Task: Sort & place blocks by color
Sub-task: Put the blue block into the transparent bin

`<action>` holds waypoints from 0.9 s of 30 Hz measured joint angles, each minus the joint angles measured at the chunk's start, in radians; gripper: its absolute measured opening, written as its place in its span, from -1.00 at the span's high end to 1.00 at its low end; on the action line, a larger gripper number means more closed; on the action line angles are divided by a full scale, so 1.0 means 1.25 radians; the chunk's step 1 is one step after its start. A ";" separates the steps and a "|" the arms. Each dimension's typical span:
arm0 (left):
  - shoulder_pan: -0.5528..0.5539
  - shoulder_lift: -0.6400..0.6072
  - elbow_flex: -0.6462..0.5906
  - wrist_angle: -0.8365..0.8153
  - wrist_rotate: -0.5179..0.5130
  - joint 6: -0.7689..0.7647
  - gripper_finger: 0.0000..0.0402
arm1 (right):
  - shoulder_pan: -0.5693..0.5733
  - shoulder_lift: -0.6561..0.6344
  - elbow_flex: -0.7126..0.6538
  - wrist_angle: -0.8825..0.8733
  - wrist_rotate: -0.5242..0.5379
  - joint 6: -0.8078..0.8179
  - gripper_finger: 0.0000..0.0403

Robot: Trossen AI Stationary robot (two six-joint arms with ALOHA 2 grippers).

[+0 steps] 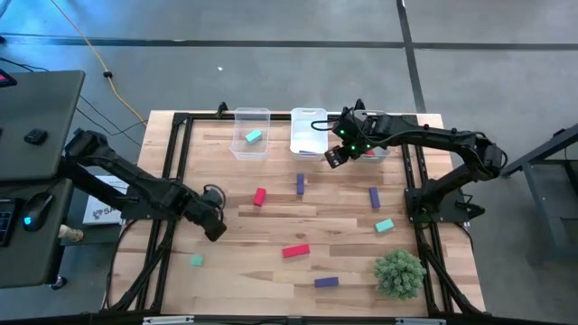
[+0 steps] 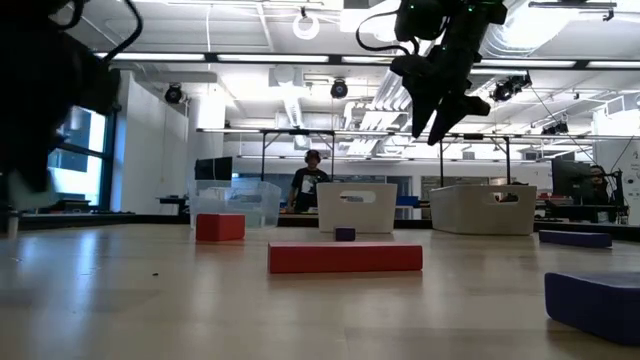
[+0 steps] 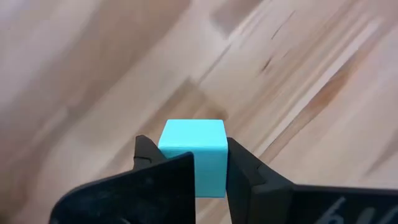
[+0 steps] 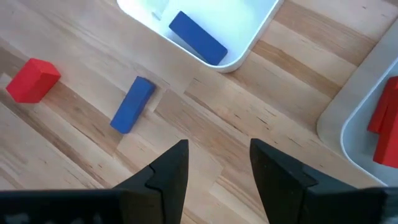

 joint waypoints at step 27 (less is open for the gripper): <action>0.533 -0.162 0.001 0.405 -0.018 0.486 0.98 | 0.000 0.000 0.000 0.033 -0.005 -0.009 0.20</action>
